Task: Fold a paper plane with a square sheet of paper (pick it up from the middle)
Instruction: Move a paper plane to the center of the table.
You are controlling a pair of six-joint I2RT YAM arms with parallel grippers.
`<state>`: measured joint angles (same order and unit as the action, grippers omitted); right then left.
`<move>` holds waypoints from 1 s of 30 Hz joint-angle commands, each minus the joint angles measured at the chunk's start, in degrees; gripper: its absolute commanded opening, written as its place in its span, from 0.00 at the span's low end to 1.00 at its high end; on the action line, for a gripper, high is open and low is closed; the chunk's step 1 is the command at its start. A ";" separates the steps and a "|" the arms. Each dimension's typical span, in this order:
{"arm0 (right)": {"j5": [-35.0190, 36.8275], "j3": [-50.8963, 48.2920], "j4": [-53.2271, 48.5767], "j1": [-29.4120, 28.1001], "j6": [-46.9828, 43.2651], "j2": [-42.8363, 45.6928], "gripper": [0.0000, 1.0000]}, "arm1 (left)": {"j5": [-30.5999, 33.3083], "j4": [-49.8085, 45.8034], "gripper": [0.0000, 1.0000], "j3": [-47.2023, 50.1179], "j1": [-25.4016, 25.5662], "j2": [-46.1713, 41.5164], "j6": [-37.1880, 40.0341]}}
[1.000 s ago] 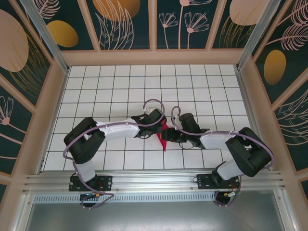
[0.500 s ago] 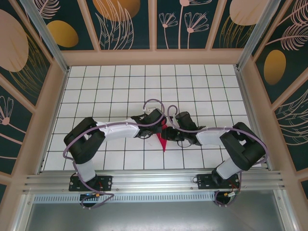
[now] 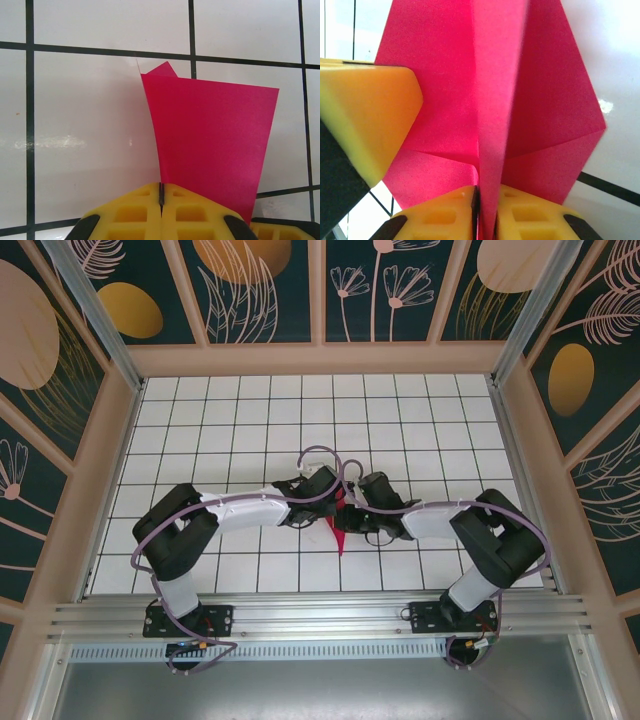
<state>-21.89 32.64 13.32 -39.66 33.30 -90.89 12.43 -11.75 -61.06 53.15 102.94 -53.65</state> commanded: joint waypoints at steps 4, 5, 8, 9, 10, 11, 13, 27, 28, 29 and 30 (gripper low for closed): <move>5.54 3.62 -7.58 -0.85 -1.74 2.90 0.08 | 0.15 2.76 0.19 1.53 -0.30 -4.40 0.31; 6.91 4.43 -9.28 -0.86 -1.87 3.44 0.08 | 0.62 3.18 0.22 1.75 -0.31 -6.52 0.35; 11.22 7.42 -15.27 -1.16 -3.03 4.49 0.08 | 3.09 3.57 0.38 2.25 -0.27 -9.60 0.11; 13.28 8.75 -17.88 -1.37 -3.15 4.43 0.08 | 4.05 3.71 0.41 2.57 -0.24 -10.81 -0.11; 15.55 10.16 -20.46 -1.39 -2.94 4.12 0.08 | 5.11 3.88 0.46 3.13 -0.30 -12.21 -0.31; 17.40 11.45 -22.88 -1.52 -2.89 3.70 0.08 | 6.19 3.93 0.48 3.76 -0.28 -13.39 -0.69; 20.77 14.45 -27.35 -1.98 -2.93 2.08 0.09 | 9.10 3.92 0.48 5.76 -0.40 -16.48 -1.87; 27.11 30.50 -40.12 -6.73 -2.56 -13.57 0.13 | 14.69 5.31 0.50 20.06 -3.66 -30.41 -8.41; 26.92 30.59 -40.15 -6.75 -2.54 -14.22 0.13 | 14.65 5.46 0.49 20.30 -3.74 -30.51 -8.49; 26.90 30.64 -40.12 -6.84 -2.54 -15.09 0.13 | 14.41 5.62 0.49 20.43 -3.75 -30.51 -8.53; 26.96 30.68 -40.21 -6.84 -2.32 -15.82 0.13 | 14.31 5.74 0.49 20.53 -3.79 -30.43 -8.57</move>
<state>3.31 62.15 -23.14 -46.19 31.53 -104.55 25.61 -7.44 -41.30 49.76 73.19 -60.82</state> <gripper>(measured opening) 0.132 0.492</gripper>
